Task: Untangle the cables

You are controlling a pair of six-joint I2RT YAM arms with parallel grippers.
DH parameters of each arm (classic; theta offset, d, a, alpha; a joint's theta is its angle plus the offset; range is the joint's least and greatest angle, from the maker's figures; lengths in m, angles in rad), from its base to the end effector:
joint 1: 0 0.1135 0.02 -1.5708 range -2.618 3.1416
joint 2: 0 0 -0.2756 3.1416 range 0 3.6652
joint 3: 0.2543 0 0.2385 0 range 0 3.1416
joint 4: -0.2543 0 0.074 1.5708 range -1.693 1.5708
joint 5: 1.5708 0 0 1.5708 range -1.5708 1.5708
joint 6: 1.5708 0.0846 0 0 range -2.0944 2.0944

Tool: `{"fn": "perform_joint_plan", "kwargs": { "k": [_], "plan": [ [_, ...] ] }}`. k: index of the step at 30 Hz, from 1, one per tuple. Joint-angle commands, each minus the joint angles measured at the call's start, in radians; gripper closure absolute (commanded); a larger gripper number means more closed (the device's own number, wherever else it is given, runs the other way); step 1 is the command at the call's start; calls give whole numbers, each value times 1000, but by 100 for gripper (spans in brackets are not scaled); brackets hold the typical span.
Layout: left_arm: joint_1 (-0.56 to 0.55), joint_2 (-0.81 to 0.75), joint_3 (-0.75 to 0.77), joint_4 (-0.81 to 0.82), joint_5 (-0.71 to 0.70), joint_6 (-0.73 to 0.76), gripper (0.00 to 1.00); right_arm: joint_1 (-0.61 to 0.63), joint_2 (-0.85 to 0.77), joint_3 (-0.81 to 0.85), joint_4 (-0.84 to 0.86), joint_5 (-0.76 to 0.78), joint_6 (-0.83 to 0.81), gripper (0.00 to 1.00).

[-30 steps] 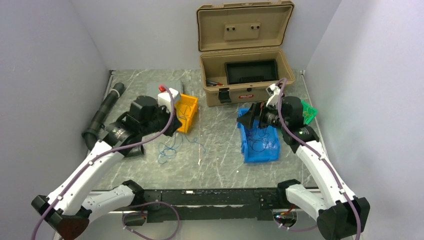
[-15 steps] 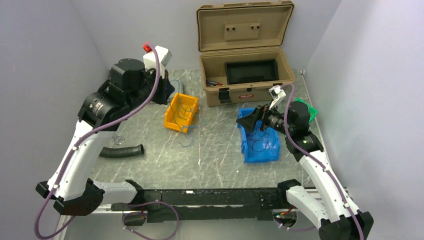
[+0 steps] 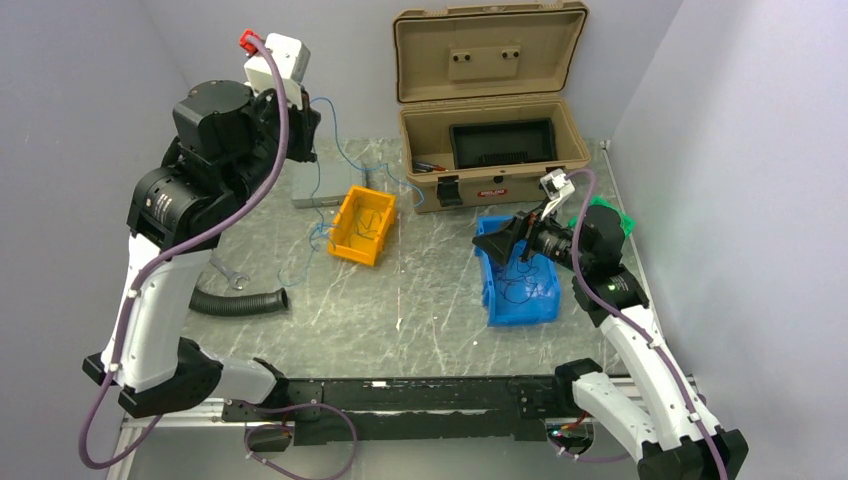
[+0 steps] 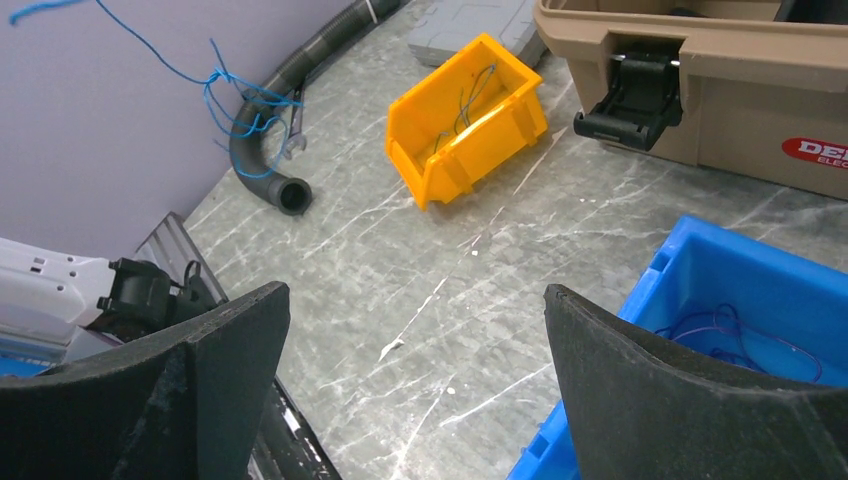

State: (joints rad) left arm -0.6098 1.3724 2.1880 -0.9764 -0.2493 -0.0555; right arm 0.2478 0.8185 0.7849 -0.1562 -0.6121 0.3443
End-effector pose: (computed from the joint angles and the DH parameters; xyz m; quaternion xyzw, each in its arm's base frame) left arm 0.2039 -0.1170 0.5679 0.1293 0.7489 -0.1205 0.6387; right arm 0.1869 0.0974 0.3399 -0.1562 0.7435 0.3994 0.5131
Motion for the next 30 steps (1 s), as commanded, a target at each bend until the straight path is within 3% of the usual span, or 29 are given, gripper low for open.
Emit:
{"fn": "perform_joint_plan", "kwargs": {
  "k": [1, 17, 22, 30],
  "plan": [
    [8, -39, -50, 199, -111, 96, 100, 5, -23, 9, 49, -9, -2, 0],
    [18, 77, -18, 545, -115, 203, 100, 5, -26, 15, 68, -7, 24, 0],
    [42, 87, -125, 658, -122, 229, 100, 5, -44, -8, 73, -2, 33, 0],
    [125, 94, -334, 710, -30, 81, 100, 6, -44, -11, 63, -3, 28, 0]
  ]
}}
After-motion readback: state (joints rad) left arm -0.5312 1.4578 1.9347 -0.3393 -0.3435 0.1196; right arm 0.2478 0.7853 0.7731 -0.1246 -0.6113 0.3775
